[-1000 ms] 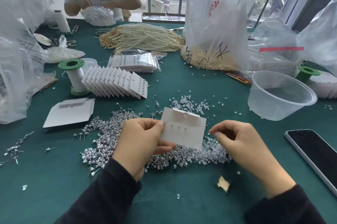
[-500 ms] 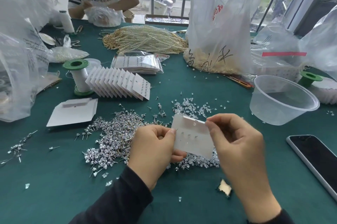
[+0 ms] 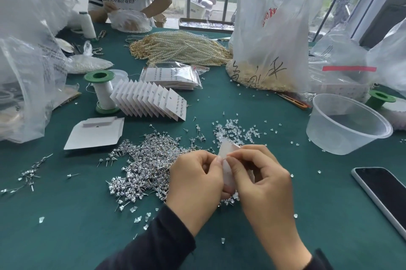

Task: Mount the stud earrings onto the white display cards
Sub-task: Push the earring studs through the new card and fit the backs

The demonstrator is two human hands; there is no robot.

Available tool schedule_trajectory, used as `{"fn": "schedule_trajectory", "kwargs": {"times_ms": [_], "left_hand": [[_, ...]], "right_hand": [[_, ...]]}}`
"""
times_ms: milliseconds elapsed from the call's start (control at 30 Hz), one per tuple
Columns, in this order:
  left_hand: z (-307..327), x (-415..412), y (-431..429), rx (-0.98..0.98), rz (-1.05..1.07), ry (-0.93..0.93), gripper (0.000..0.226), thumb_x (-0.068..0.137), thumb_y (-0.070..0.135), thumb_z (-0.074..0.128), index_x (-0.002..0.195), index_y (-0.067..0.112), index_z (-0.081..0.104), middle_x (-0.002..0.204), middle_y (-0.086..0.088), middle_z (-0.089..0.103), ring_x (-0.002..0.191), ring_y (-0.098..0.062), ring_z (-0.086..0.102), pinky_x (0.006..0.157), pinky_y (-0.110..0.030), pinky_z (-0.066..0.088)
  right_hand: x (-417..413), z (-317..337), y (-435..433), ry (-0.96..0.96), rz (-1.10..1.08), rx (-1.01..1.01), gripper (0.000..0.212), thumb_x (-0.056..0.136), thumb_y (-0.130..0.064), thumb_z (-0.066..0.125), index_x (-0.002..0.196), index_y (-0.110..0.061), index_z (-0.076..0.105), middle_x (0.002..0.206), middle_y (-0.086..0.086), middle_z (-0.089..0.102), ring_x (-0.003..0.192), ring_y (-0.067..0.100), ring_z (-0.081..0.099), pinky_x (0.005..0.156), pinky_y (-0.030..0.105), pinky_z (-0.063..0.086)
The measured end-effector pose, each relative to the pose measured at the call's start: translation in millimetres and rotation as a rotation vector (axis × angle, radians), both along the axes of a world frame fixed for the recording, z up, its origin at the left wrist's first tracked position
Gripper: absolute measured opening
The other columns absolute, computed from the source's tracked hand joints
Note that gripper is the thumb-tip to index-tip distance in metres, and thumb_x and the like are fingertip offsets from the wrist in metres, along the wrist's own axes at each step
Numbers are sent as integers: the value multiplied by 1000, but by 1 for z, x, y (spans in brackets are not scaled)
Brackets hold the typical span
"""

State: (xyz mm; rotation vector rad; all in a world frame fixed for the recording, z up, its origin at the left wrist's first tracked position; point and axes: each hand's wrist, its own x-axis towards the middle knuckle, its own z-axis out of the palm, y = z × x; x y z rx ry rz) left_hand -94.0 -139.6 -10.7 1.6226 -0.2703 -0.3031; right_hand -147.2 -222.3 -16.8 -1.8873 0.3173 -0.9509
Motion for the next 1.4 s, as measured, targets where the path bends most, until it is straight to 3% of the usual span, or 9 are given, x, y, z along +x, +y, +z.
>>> {"fn": "schedule_trajectory", "kwargs": {"times_ms": [133, 533, 767, 933, 1100, 1167, 1233, 1300, 1400], "left_hand": [[-2, 0, 0, 12, -21, -29, 21, 86, 6, 57, 66, 3, 62, 53, -10, 60, 37, -15, 58, 39, -24, 50], [-1, -2, 3, 37, -63, -173, 24, 88, 9, 53, 66, 4, 59, 47, -4, 56, 36, -13, 58, 39, -25, 45], [1, -3, 2, 66, -29, -247, 26, 87, 11, 56, 61, 9, 58, 50, -6, 59, 39, -17, 60, 39, -33, 49], [0, -3, 2, 113, 10, -357, 25, 86, 11, 57, 61, 4, 59, 48, -7, 59, 44, -24, 59, 49, -42, 51], [2, 0, 2, 119, -3, -361, 25, 86, 10, 56, 63, 2, 59, 48, -7, 58, 43, -20, 58, 50, -42, 51], [5, 0, 3, 120, -9, -462, 24, 85, 16, 56, 65, 6, 62, 52, -6, 62, 48, -20, 60, 51, -39, 51], [10, 0, 6, 108, -17, -632, 21, 83, 24, 56, 69, 11, 66, 54, 2, 62, 50, -9, 58, 51, -25, 49], [13, -3, 8, 103, -76, -778, 24, 86, 30, 53, 79, 14, 69, 64, 7, 63, 57, -2, 55, 55, -13, 42], [15, -4, 6, 175, -136, -900, 23, 88, 22, 53, 98, 10, 70, 83, -4, 61, 71, -5, 51, 67, -9, 39]], "right_hand": [[-2, -4, -4, 26, 17, 8, 21, 75, 3, 70, 69, -17, 68, 82, -7, 63, 78, 6, 61, 66, 10, 43], [-4, -6, -4, -3, 69, 32, 20, 75, 10, 68, 70, -10, 68, 79, 1, 63, 76, 11, 61, 67, 14, 46], [-7, -3, -4, -17, 17, -11, 8, 73, -10, 65, 69, -17, 64, 75, -5, 62, 71, 11, 60, 64, 17, 46], [-5, -4, -2, 1, 6, -94, 8, 75, -9, 61, 68, -14, 61, 73, -5, 59, 69, 9, 56, 62, 17, 45], [-2, -5, -3, 16, 26, -96, 8, 75, -10, 61, 69, -14, 61, 72, -6, 59, 69, 9, 56, 62, 17, 44], [-3, -2, -6, 14, 51, -74, 6, 76, -12, 61, 72, -15, 64, 74, -6, 62, 72, 10, 60, 66, 19, 47], [-6, 2, -10, 13, 146, 98, 4, 77, -20, 65, 78, -19, 69, 81, -3, 69, 80, 12, 65, 72, 22, 50], [-10, 6, -15, 4, 345, 449, 24, 75, -36, 69, 88, -16, 72, 92, 4, 72, 89, 19, 67, 76, 27, 53], [-14, 12, -22, -55, 541, 815, 19, 82, -23, 66, 89, -7, 70, 88, 13, 70, 82, 24, 67, 70, 32, 55]]}}
